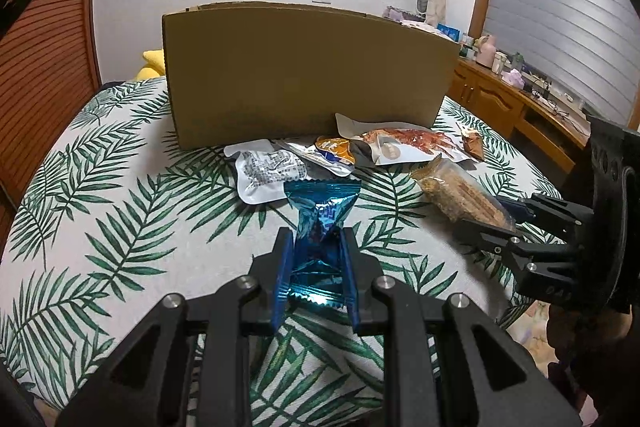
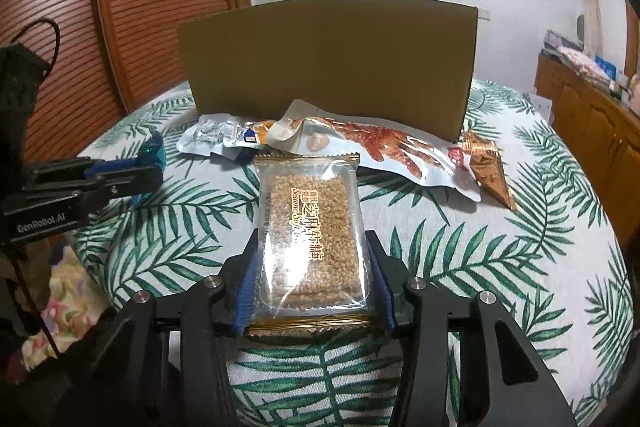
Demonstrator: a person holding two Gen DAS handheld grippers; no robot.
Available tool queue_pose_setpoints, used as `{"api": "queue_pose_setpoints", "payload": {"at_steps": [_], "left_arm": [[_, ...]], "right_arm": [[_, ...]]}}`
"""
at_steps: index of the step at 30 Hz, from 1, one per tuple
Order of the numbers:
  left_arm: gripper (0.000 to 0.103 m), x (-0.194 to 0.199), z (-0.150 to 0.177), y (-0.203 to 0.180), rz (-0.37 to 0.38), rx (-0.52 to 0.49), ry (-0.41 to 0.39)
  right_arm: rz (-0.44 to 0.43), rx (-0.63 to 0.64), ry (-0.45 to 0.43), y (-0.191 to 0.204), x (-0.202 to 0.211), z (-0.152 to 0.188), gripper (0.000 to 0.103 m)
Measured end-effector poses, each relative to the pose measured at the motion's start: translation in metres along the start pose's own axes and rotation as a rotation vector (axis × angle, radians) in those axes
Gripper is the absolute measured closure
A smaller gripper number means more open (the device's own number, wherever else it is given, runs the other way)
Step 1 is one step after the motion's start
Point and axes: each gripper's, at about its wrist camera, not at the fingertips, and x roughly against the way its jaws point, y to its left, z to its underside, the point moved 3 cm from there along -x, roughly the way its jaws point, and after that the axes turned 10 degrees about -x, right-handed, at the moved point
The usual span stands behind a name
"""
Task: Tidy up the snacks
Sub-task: 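Carry both snacks over the box and open both tools to drop them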
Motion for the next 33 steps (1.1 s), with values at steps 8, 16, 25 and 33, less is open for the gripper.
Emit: {"api": "queue_pose_setpoints", "payload": {"at_steps": [8,16,25,33], "left_arm": [[0.082,0.007,-0.008,0.001,-0.005,0.006,-0.026],[0.082,0.013,-0.033,0.007,0.001,0.010,-0.076],[0.082,0.015,-0.070,0.018,0.014,-0.010,-0.128],[0.082,0.009,-0.112,0.036,0.027,-0.036,-0.157]], "right_arm": [[-0.014,-0.003,-0.053,0.003,0.023,-0.010,0.055],[-0.020,0.023,-0.119,0.003,0.050,-0.034,0.055],[-0.014,0.033,-0.169,-0.009,0.059,-0.063,0.055],[0.002,0.090,-0.217,-0.008,0.065,-0.098,0.055]]}}
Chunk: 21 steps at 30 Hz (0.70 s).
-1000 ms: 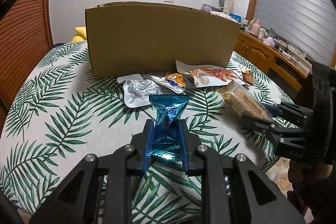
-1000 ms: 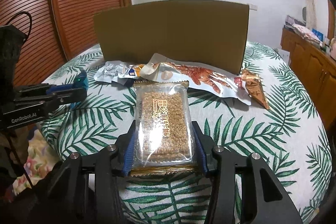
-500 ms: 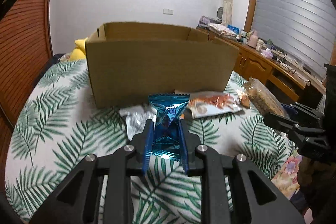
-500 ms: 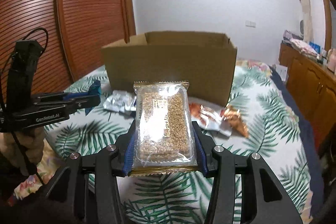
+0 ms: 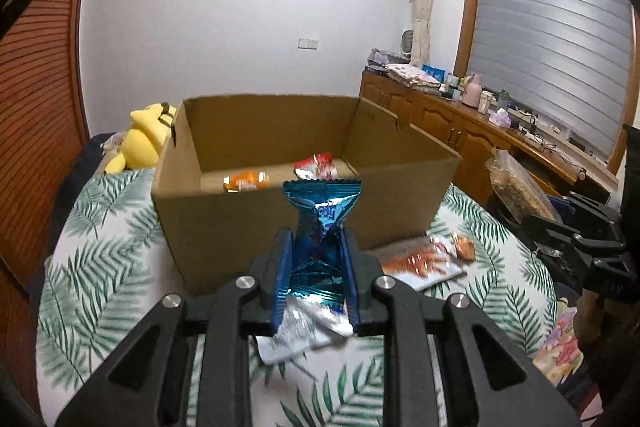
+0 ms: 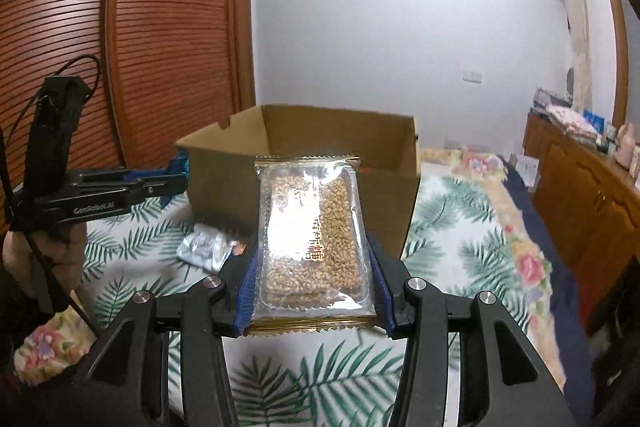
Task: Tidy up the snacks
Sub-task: 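Carry both snacks over the box and open both tools to drop them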
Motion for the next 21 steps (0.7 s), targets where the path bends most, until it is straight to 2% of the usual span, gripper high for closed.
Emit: {"api": "queue_pose_setpoints", "payload": {"at_steps": [9,21], "left_arm": [[0.082,-0.033,-0.046,0.024,-0.007,-0.022,-0.014],[0.082,-0.086,-0.051,0.041,0.012,0.004,0.063]], "right_arm": [[0.009,0.072,-0.035,0.007,-0.028,-0.034,0.055],[-0.006,0.081,-0.009,0.016,-0.079,-0.054,0.055]]}}
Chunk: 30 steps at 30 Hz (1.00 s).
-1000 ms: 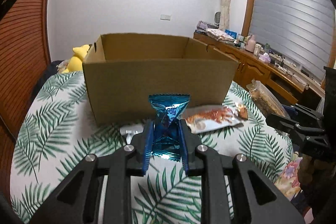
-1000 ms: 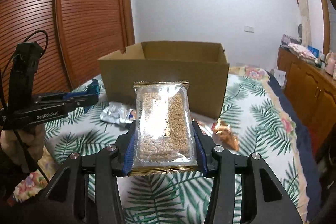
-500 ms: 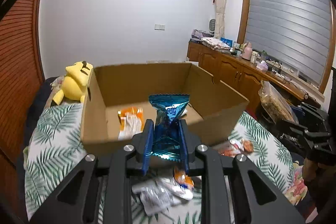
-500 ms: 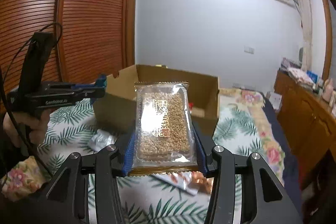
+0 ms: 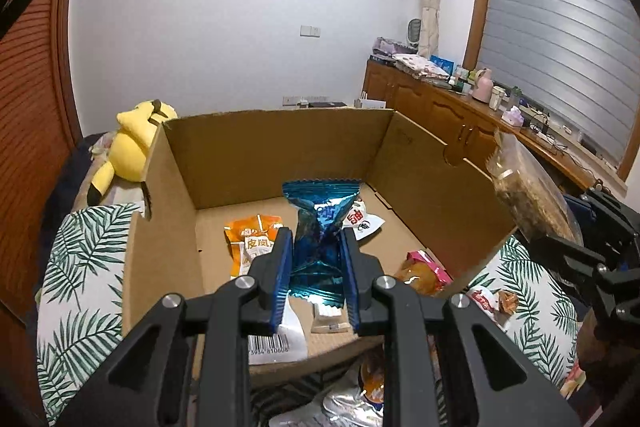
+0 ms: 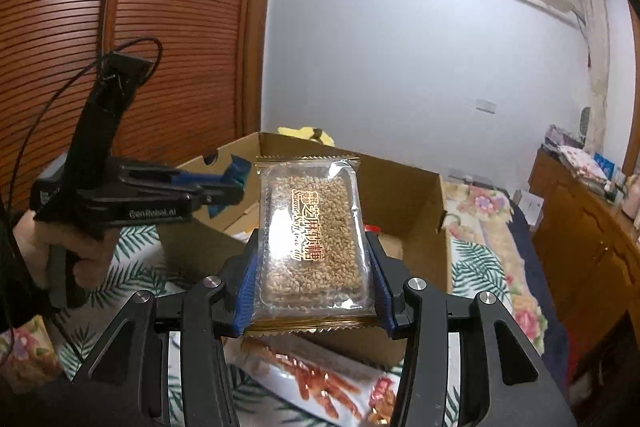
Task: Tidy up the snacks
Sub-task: 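Carry both snacks over the box and open both tools to drop them, then move both tools back to the pile beside the box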
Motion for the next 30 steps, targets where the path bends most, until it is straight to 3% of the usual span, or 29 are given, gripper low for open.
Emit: {"api": "queue_pose_setpoints", "payload": {"at_steps": [3,5,8,15,27,30], "left_arm": [[0.078,-0.007,0.001,0.000,-0.010,-0.005,0.012],[0.064,-0.011,0.003,0.001,-0.030,-0.007,0.016],[0.052,-0.011,0.006,0.002,-0.045,-0.005,0.009],[0.049,-0.006,0.007,0.001,-0.055,-0.017,-0.008],[0.041,-0.006,0.005,-0.002,-0.070,-0.026,0.000],[0.032,-0.003,0.004,-0.003,-0.064,-0.033,-0.006]], "right_arm": [[-0.022,-0.013,0.012,0.000,-0.015,-0.007,0.055],[-0.019,-0.021,0.022,-0.001,-0.027,-0.011,0.055],[-0.028,-0.056,0.051,-0.007,-0.047,-0.013,0.055],[-0.031,-0.084,0.106,-0.011,-0.071,-0.009,0.055],[-0.029,-0.083,0.113,-0.012,-0.073,-0.011,0.051],[-0.035,-0.074,0.098,-0.010,-0.065,-0.011,0.052]]}}
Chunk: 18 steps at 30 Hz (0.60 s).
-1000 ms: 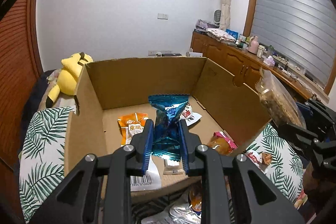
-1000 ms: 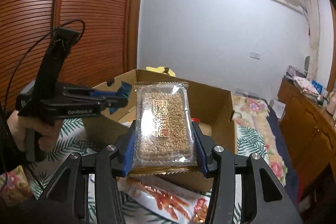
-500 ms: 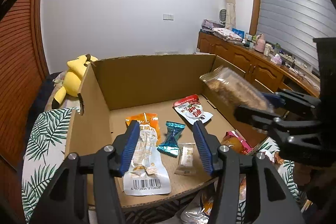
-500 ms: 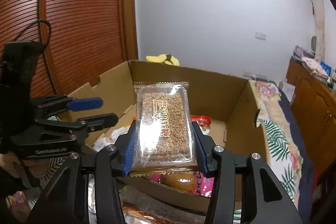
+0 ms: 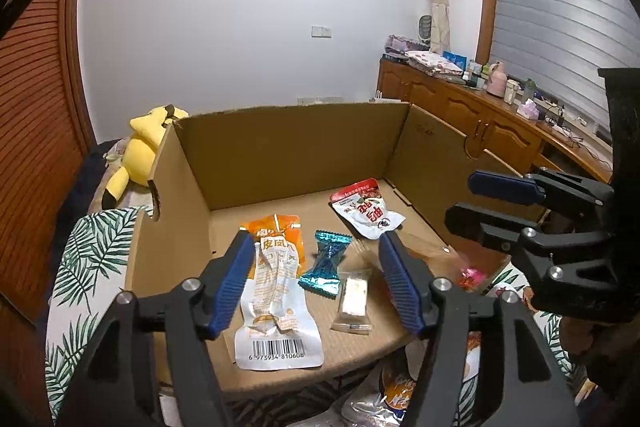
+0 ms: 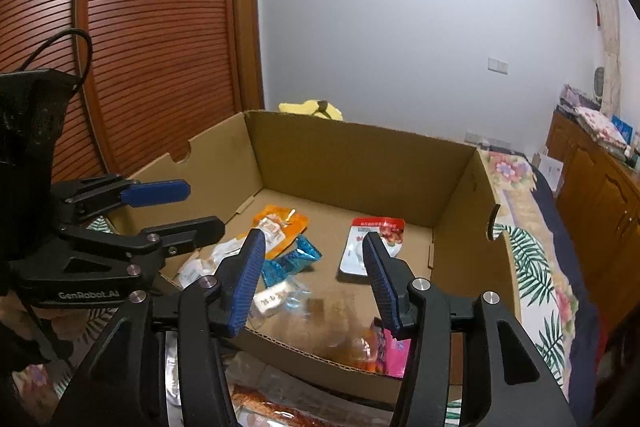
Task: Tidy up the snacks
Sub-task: 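Move both tools back to the pile beside the box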
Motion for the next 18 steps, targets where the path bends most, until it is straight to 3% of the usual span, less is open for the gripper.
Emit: {"api": "queue_pose_setpoints", "payload": {"at_steps": [2,9,18], "left_arm": [[0.023,0.005,-0.002,-0.002,0.000,-0.008,-0.012],[0.023,0.027,0.000,-0.013,-0.007,-0.031,-0.034],[0.022,0.068,0.029,-0.022,-0.030,-0.029,-0.089]], "right_arm": [[-0.005,0.004,-0.011,0.001,0.008,0.001,0.052],[-0.032,0.004,-0.046,0.001,0.057,0.015,0.052],[0.031,-0.021,-0.027,-0.021,0.095,0.053,0.047]]}}
